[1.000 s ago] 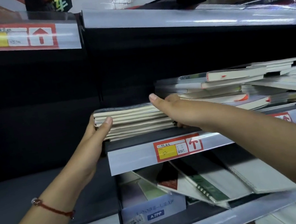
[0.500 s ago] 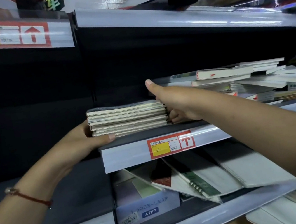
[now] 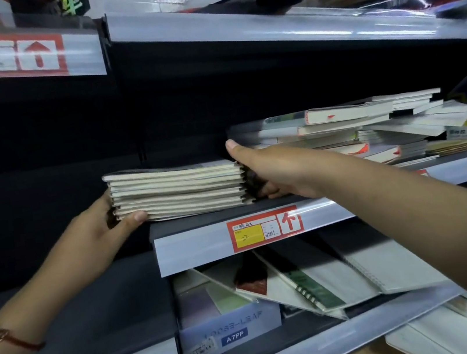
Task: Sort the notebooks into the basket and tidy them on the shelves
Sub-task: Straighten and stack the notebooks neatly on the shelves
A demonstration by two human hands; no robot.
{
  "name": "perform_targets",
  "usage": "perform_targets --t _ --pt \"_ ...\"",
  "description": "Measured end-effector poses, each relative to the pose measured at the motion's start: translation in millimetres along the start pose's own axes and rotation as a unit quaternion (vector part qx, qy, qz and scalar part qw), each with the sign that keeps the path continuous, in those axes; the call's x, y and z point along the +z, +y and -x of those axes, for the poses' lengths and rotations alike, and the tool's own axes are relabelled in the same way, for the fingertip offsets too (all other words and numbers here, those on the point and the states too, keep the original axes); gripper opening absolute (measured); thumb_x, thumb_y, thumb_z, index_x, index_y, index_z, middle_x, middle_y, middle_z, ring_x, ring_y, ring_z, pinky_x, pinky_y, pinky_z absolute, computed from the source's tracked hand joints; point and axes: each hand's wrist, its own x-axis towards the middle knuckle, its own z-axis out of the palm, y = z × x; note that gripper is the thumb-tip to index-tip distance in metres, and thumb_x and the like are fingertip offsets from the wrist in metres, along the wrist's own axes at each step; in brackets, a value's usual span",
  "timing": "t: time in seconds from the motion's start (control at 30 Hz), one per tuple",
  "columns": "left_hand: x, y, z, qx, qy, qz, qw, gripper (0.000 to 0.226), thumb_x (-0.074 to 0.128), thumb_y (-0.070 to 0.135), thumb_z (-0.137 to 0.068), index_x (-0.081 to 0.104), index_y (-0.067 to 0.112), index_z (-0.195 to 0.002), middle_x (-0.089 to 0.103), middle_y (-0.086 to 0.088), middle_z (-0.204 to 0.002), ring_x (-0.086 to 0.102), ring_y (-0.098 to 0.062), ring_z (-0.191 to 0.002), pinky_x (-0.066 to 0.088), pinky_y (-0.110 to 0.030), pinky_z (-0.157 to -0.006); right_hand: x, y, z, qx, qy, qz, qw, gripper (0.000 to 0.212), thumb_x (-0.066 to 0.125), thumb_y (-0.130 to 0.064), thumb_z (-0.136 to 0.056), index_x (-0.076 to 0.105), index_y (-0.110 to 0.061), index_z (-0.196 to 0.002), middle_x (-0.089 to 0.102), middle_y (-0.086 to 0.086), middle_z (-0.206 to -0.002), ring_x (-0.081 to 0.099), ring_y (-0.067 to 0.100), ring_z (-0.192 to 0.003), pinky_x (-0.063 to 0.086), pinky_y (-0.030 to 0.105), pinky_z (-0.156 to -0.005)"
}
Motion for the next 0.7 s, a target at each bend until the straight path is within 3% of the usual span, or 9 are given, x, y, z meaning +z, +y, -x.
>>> perform_targets --t 0.13,0.2,0.27,0.3,0.33,0.4,0.47,0.6,0.7 --pt "4.9 5.6 7.5 -0.022 -0.071 0.183 0.98 0.069 0.063 0.066 -0.078 0.053 0.032 -0.137 0.063 0.02 -0.132 0.055 0.0 -0.126 0.034 -0.039 -0.115 17.1 -8.2 -4.3 0.005 -0.001 -0.078 0.997 0.09 0.034 -0.079 -0.089 0.021 -0.024 -0.157 0.02 0.001 -0.164 0.021 0.025 -0.151 0.019 0.045 -0.122" --pt "12.6 18.4 3.5 -0.061 -0.081 0.388 0.916 0.067 0.056 0.068 -0.087 0.057 0.024 -0.137 0.063 0.004 -0.136 0.056 -0.013 -0.129 0.031 -0.042 -0.116 25.8 -14.4 -8.3 -0.006 -0.004 -0.127 0.992 0.109 0.048 -0.09 -0.07 0.027 -0.026 -0.156 0.028 0.0 -0.162 0.027 0.024 -0.149 0.022 0.047 -0.121" --pt "16.5 32.7 -8.2 -0.121 -0.016 0.538 0.834 0.074 0.038 0.069 -0.092 0.068 0.009 -0.124 0.067 -0.011 -0.129 0.062 -0.025 -0.122 0.037 -0.043 -0.11 26.3 -9.7 -34.7 0.024 -0.004 -0.195 0.98 0.138 0.061 -0.099 -0.032 0.038 -0.029 -0.15 0.041 0.004 -0.155 0.04 0.028 -0.141 0.027 0.053 -0.118" --pt "17.3 39.4 -13.7 -0.152 0.011 0.574 0.804 0.08 0.032 0.07 -0.093 0.07 0.004 -0.119 0.068 -0.015 -0.125 0.065 -0.028 -0.118 0.041 -0.044 -0.107 27.1 -11.6 -42.8 0.042 0.006 -0.231 0.972 0.137 0.063 -0.097 -0.03 0.042 -0.028 -0.147 0.046 0.006 -0.152 0.046 0.03 -0.136 0.031 0.054 -0.115" --pt "18.8 46.2 -17.8 -0.172 0.025 0.587 0.79 0.084 0.028 0.07 -0.095 0.07 0.002 -0.118 0.069 -0.017 -0.123 0.067 -0.029 -0.115 0.044 -0.044 -0.104 27.5 -12.0 -48.0 0.046 0.016 -0.257 0.965 0.124 0.064 -0.093 -0.044 0.044 -0.026 -0.145 0.048 0.008 -0.15 0.049 0.032 -0.133 0.034 0.052 -0.114" --pt "24.6 54.6 -20.9 -0.182 0.025 0.575 0.797 0.084 0.023 0.069 -0.097 0.067 0.001 -0.119 0.07 -0.018 -0.12 0.068 -0.028 -0.112 0.045 -0.043 -0.101 28.7 -22.4 -33.7 0.048 0.045 -0.258 0.964 0.088 0.054 -0.074 -0.082 0.04 -0.019 -0.149 0.04 0.01 -0.155 0.043 0.033 -0.137 0.033 0.046 -0.116" --pt "30.3 58.5 -19.8 -0.184 0.021 0.545 0.818 0.078 0.023 0.066 -0.099 0.066 0.003 -0.118 0.072 -0.016 -0.117 0.069 -0.025 -0.111 0.046 -0.041 -0.1 28.6 -28.0 -29.9 0.042 0.056 -0.234 0.97 0.07 0.045 -0.057 -0.099 0.033 -0.014 -0.153 0.031 0.011 -0.159 0.033 0.031 -0.144 0.027 0.041 -0.119" --pt "33.3 65.8 -14.7 -0.207 0.053 0.495 0.842 0.064 0.029 0.058 -0.102 0.068 0.009 -0.113 0.076 -0.012 -0.106 0.074 -0.022 -0.096 0.051 -0.039 -0.087 29.2 -28.3 -26.1 0.027 0.064 -0.171 0.983 0.059 0.047 -0.039 -0.104 0.032 -0.009 -0.152 0.032 0.012 -0.159 0.032 0.03 -0.144 0.029 0.037 -0.114" --pt "36.2 67.8 -12.9 -0.214 0.051 0.479 0.85 0.065 0.029 0.061 -0.101 0.069 0.013 -0.116 0.075 -0.011 -0.108 0.073 -0.023 -0.1 0.051 -0.042 -0.091 31.3 -28.4 -26.2 0.023 0.094 -0.126 0.987 0.043 0.049 -0.03 -0.103 0.05 -0.005 -0.139 0.052 0.012 -0.143 0.051 0.029 -0.123 0.04 0.033 -0.097"
